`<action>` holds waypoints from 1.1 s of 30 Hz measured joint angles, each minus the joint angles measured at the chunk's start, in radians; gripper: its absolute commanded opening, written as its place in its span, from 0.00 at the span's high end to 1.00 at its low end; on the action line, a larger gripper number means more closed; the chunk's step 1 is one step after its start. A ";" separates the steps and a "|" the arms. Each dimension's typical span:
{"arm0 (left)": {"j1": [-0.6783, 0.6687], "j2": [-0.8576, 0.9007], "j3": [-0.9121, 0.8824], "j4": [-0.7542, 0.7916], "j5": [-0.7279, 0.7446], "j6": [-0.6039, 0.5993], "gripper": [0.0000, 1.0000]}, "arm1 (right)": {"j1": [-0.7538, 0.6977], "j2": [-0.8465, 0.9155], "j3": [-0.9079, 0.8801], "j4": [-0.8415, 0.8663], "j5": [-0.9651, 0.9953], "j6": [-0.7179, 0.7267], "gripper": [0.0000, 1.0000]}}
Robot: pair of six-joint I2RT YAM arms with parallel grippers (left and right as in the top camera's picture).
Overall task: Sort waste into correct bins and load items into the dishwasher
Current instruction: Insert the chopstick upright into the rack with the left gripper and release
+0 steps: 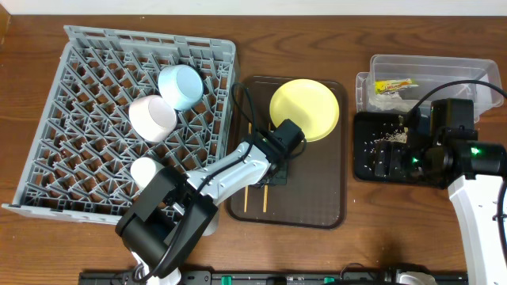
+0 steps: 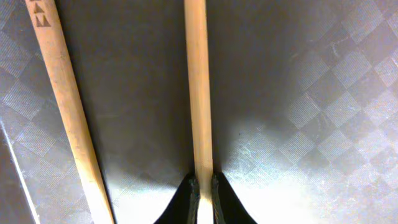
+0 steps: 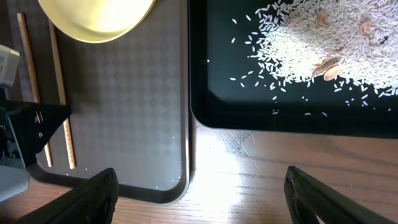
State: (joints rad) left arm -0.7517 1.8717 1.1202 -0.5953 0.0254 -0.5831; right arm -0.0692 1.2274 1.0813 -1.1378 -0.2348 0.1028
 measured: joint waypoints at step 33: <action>0.430 -0.331 0.139 -0.315 0.024 0.470 0.92 | 0.000 0.000 0.000 -0.008 0.000 0.000 0.17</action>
State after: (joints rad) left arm -0.3222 1.5406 1.2594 -0.9100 0.0498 -0.1135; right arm -0.0692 1.2274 1.0817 -1.1458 -0.2348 0.1028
